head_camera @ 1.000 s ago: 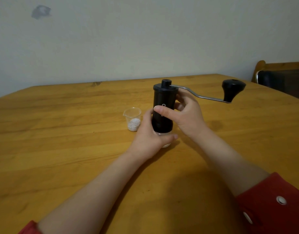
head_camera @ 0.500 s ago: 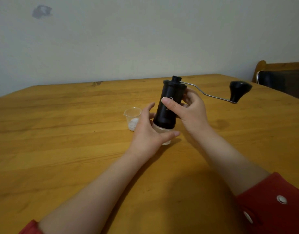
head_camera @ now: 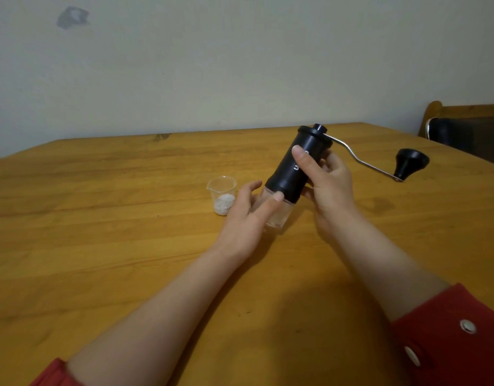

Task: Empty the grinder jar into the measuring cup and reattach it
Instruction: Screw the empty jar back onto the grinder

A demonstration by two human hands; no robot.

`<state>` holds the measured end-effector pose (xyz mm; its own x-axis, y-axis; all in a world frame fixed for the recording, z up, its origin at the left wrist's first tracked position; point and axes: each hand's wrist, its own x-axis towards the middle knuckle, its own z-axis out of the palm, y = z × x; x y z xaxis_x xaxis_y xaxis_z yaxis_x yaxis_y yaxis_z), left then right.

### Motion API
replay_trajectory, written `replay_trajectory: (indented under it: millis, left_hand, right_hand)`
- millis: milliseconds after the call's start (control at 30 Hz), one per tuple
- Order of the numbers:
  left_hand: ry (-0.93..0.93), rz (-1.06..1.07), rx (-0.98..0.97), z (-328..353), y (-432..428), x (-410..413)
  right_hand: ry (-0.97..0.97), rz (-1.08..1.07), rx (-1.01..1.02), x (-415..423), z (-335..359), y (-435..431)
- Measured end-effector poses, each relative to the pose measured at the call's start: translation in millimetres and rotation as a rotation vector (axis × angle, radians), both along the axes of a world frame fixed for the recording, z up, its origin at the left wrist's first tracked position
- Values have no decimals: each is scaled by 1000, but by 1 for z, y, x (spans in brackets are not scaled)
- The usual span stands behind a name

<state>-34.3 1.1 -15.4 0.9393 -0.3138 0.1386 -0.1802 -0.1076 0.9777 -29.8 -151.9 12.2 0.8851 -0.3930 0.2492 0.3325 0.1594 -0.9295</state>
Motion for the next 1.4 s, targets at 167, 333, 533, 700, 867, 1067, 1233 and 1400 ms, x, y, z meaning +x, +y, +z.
replay_trajectory:
  millis: [167,333,533,700,867,1067,1233,1400]
  left_hand:
    - [117,-17,-131,-1,-3,3]
    - [24,-7,-80,-4,-3,3]
    - [-144,52,2,-5,-2,1]
    - [-194,104,54,-4,0,2]
    - [76,-1,-112,-4,-2,5]
    - [145,-82,-192,-5,-4,4]
    - [76,-36,-156,1,-5,1]
    - [128,-84,-177,8,-2,-3]
  right_hand:
    - [39,-11,130,1,2,-3]
    - [55,-28,144,2,0,-5]
    - [50,-27,125,1,0,-4]
    - [45,-15,122,1,1,-3]
    - [45,-26,146,1,0,-4]
    - [48,-39,167,2,1,-5]
    - [50,-42,177,1,3,-5]
    - [17,12,164,-2,6,-7]
